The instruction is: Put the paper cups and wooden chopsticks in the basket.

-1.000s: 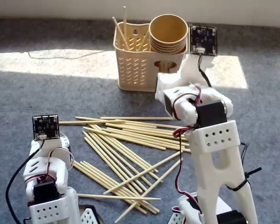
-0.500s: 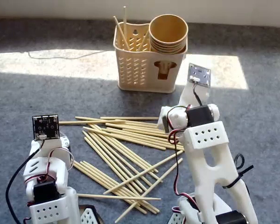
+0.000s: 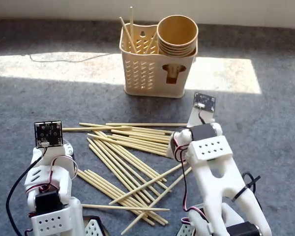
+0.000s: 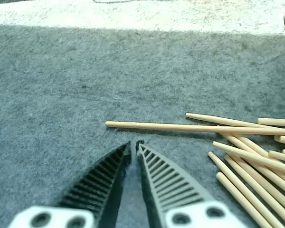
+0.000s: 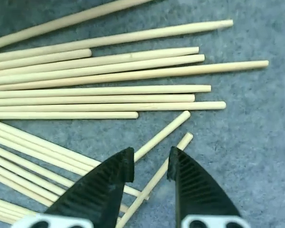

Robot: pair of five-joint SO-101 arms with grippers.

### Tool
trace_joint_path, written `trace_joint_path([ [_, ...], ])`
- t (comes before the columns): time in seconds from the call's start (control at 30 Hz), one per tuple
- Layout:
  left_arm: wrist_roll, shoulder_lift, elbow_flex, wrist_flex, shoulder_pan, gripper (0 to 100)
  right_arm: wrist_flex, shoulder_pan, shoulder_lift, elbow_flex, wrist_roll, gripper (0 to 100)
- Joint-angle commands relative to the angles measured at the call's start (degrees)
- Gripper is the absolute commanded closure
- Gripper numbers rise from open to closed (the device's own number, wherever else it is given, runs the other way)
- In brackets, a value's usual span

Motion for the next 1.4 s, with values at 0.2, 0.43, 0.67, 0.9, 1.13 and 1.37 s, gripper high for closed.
trace_joint_path([
  [0.2, -0.35, -0.57, -0.40, 0.00, -0.40, 96, -11.03, -0.75, -1.10, 6.29, -0.62, 87.2],
  [0.43, -0.35, -0.57, -0.40, 0.09, -0.40, 96, -14.64, 0.40, 10.24, 7.34, -0.97, 87.2],
  [0.67, -0.35, -0.57, -0.40, 0.09, -0.40, 96, -14.81, 1.63, 14.20, 3.65, -2.29, 96.4],
  [0.9, -0.35, -0.57, -0.40, 0.09, -0.40, 96, -14.73, 1.63, 14.20, 3.65, -2.29, 99.2],
  [1.13, -0.35, -0.57, -0.40, 0.09, -0.40, 96, -14.73, 1.27, 14.11, 3.12, -2.55, 99.2],
  [1.37, -0.35, -0.57, -0.40, 0.09, -0.40, 96, -2.42, 1.27, 14.11, -8.57, -2.29, 99.3],
])
